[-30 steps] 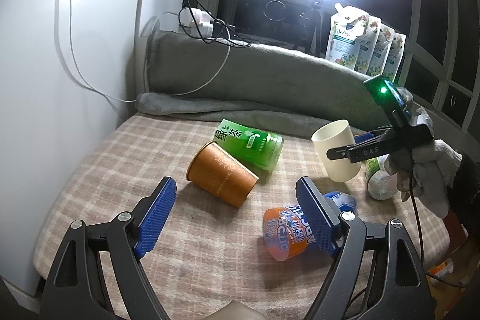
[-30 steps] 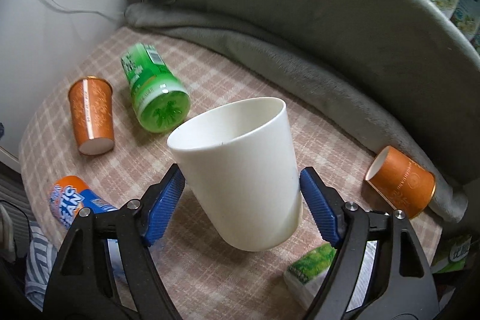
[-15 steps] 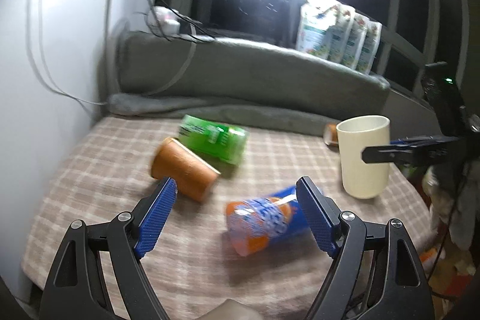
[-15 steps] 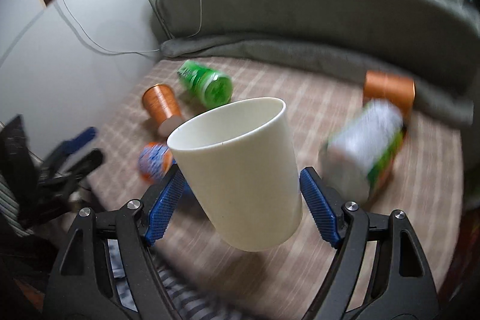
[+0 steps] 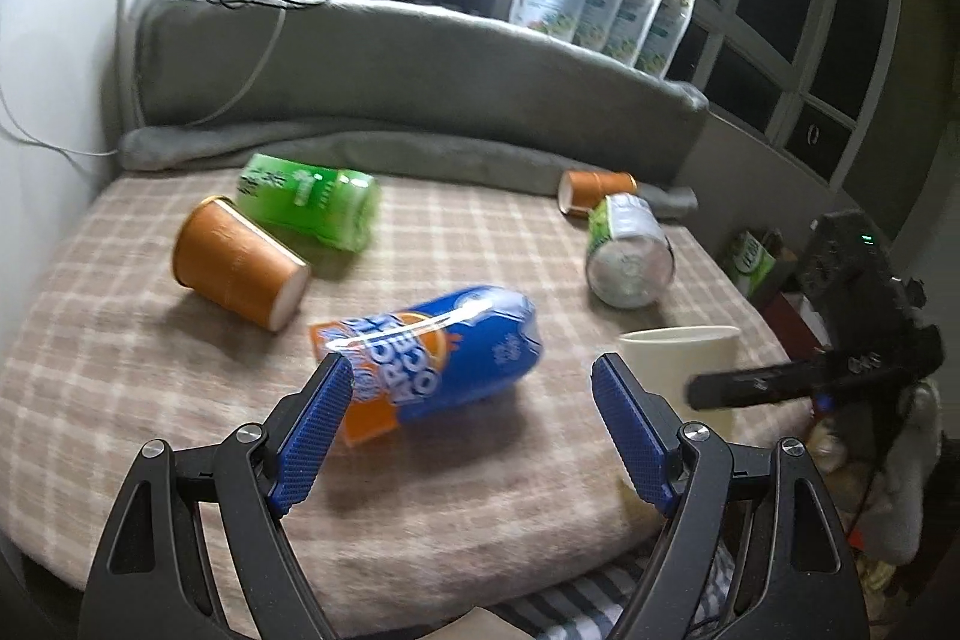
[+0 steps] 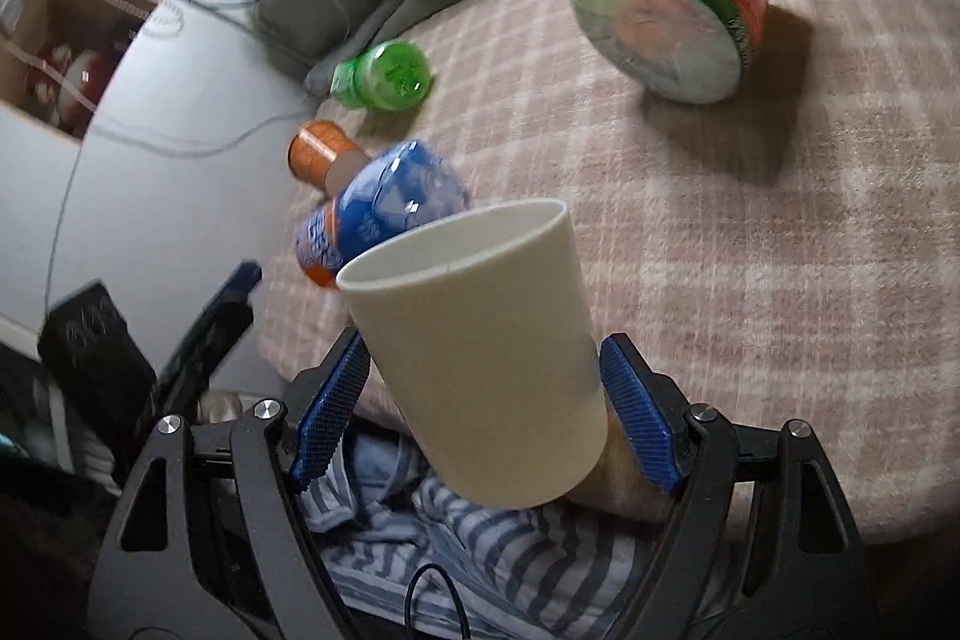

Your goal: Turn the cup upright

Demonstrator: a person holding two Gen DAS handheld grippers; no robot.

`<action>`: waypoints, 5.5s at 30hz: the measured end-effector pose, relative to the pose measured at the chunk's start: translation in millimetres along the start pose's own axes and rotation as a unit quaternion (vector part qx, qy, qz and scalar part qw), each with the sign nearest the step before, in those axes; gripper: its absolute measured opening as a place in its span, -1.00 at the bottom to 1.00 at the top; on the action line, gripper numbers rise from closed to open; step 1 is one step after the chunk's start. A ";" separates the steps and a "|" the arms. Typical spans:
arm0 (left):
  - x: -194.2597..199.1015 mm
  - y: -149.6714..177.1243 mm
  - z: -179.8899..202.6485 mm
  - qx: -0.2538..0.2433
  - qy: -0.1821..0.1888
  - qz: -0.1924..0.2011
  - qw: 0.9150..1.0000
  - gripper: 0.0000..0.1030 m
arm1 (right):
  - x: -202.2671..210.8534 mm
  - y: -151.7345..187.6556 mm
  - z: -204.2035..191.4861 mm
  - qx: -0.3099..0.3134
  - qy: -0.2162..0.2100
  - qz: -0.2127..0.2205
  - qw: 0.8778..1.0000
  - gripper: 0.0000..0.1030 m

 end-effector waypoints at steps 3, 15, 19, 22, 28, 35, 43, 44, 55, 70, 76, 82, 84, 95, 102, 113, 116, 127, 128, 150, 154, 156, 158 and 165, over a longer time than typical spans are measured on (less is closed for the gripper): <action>-0.8 0.8 7.1 -0.005 0.003 -0.002 1.000 0.59 | -6.4 -7.1 3.8 -0.014 -0.004 0.003 1.000 0.58; -18.6 10.0 17.6 0.026 0.025 -0.041 0.999 0.59 | 9.1 -18.7 -6.8 0.080 0.062 0.062 0.993 0.58; -30.2 19.1 21.3 0.046 0.053 -0.082 0.994 0.59 | 30.7 -14.3 -21.3 0.146 0.126 0.106 0.975 0.58; -35.5 23.2 26.6 0.058 0.070 -0.102 0.991 0.59 | 44.8 -9.9 -28.9 0.182 0.184 0.139 0.956 0.66; -42.9 24.9 34.1 0.092 0.100 -0.124 0.983 0.56 | 67.5 -3.4 -26.4 0.177 0.247 0.189 0.934 0.73; -50.0 24.1 43.2 0.104 0.109 -0.136 0.979 0.56 | 92.3 0.7 -16.3 0.165 0.291 0.234 0.913 0.85; -70.9 17.9 52.3 0.154 0.127 -0.170 0.965 0.56 | 104.6 5.3 -10.1 0.159 0.296 0.249 0.908 0.85; -74.8 18.4 52.4 0.168 0.131 -0.178 0.961 0.56 | 105.8 5.4 -8.4 0.157 0.296 0.250 0.908 0.85; -99.9 19.2 49.7 0.239 0.131 -0.197 0.942 0.56 | 105.8 6.7 2.7 0.147 0.296 0.249 0.910 0.85; -112.7 14.4 54.0 0.220 0.110 -0.192 0.950 0.56 | 104.9 6.0 8.1 0.143 0.295 0.247 0.912 0.85; -117.2 14.8 57.5 0.206 0.099 -0.196 0.954 0.56 | 105.2 6.0 9.6 0.143 0.296 0.247 0.911 0.85; -120.1 14.4 56.8 0.203 0.096 -0.197 0.954 0.49 | 104.1 5.5 13.5 0.137 0.300 0.250 0.910 0.85; -121.1 14.9 56.3 0.204 0.097 -0.199 0.954 0.47 | 103.9 5.7 13.9 0.137 0.299 0.250 0.911 0.85; -120.5 14.8 56.6 0.197 0.094 -0.195 0.956 0.47 | 104.7 5.1 18.5 0.129 0.303 0.252 0.910 0.85; -110.3 7.9 62.9 0.163 0.085 -0.165 0.969 0.47 | 106.4 5.1 21.1 0.122 0.303 0.253 0.911 0.85; -99.7 -2.0 71.4 0.112 0.067 -0.120 0.984 0.46 | 106.1 3.9 21.9 0.121 0.303 0.253 0.911 0.85; -97.5 -5.2 71.7 0.103 0.059 -0.107 0.987 0.45 | 106.8 3.4 22.6 0.118 0.303 0.254 0.911 0.85; -93.7 -18.7 82.3 0.030 0.021 -0.049 0.998 0.30 | 108.2 3.4 23.7 0.115 0.303 0.256 0.911 0.85; -94.5 -18.8 83.3 0.025 0.020 -0.047 0.998 0.30 | 108.3 3.4 23.6 0.115 0.303 0.256 0.911 0.85; -92.6 -5.0 101.5 -0.014 0.031 -0.056 0.998 0.29 | 115.9 4.6 25.2 0.109 0.305 0.262 0.909 0.85; -91.0 -2.3 106.7 -0.020 0.038 -0.060 0.997 0.29 | 118.6 5.7 25.1 0.105 0.305 0.266 0.908 0.85; -90.5 -1.9 107.4 -0.023 0.040 -0.062 0.997 0.29 | 119.0 6.5 24.5 0.104 0.305 0.267 0.908 0.85; -90.0 -1.2 107.9 -0.023 0.042 -0.065 0.997 0.29 | 119.1 6.5 24.6 0.105 0.305 0.267 0.908 0.85; -87.0 1.9 108.0 -0.025 0.050 -0.071 0.996 0.29 | 119.1 6.6 24.2 0.104 0.306 0.267 0.908 0.85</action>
Point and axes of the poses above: each gripper's, at about its wrist camera, not at the fingertips, and x roughly against the way its jaws point, z to its right, y to its underside, the point moved 7 cm from there along -x, roughly the way its jaws point, and after that the axes turned 4 degrees about x, right-handed, at the moved point
